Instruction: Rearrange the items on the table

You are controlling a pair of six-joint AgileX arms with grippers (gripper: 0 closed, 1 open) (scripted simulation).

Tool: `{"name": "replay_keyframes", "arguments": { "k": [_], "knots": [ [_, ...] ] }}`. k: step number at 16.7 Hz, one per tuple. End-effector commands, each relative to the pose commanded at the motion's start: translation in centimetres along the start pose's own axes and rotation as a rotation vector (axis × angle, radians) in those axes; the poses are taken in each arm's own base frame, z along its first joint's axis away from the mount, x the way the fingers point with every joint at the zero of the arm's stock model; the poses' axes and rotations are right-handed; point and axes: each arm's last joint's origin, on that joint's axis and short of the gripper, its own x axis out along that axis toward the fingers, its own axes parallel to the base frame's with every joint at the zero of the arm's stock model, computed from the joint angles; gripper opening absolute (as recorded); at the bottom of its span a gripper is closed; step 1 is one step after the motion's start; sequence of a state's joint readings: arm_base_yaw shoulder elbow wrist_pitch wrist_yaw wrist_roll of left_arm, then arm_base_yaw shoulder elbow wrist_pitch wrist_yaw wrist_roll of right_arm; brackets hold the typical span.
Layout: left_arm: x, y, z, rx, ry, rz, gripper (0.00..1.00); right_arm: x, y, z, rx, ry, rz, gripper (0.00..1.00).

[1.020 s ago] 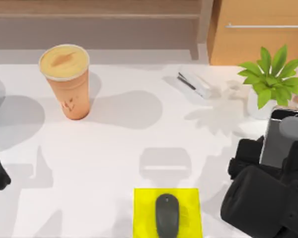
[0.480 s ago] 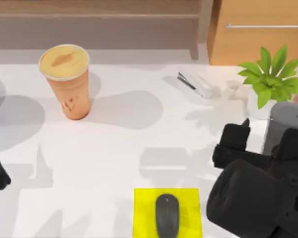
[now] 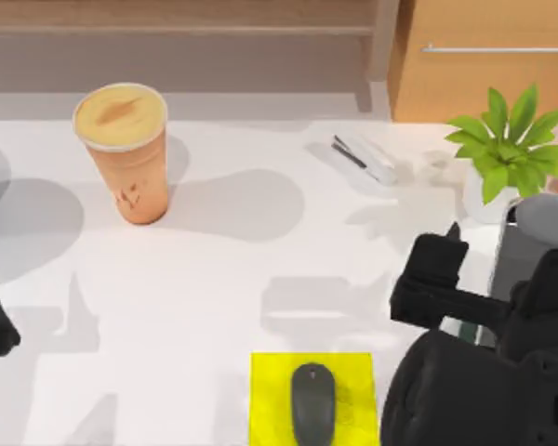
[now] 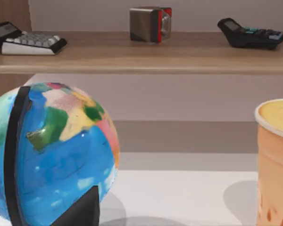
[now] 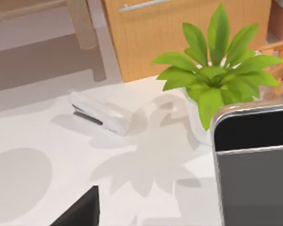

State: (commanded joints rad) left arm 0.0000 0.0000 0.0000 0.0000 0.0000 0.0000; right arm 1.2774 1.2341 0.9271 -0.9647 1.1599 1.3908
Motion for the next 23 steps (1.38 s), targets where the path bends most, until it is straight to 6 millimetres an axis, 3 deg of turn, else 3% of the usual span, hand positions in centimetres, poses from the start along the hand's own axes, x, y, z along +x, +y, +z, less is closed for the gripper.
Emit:
{"name": "replay_keyframes", "arguments": {
  "k": [6, 12, 17, 23],
  "knots": [
    [0.0, 0.0, 0.0, 0.000, 0.000, 0.000, 1.00, 1.6, -3.1, -3.7, -0.108, 0.056, -0.112, 1.00],
    [0.0, 0.0, 0.0, 0.000, 0.000, 0.000, 1.00, 1.7, -3.3, -3.9, -0.115, 0.060, -0.119, 1.00],
    [0.0, 0.0, 0.0, 0.000, 0.000, 0.000, 1.00, 1.8, -4.4, -1.8, 0.055, 0.137, -0.050, 1.00],
    [0.0, 0.0, 0.0, 0.000, 0.000, 0.000, 1.00, 2.6, -9.4, 1.3, 0.317, 0.187, 0.157, 1.00]
  ]
}}
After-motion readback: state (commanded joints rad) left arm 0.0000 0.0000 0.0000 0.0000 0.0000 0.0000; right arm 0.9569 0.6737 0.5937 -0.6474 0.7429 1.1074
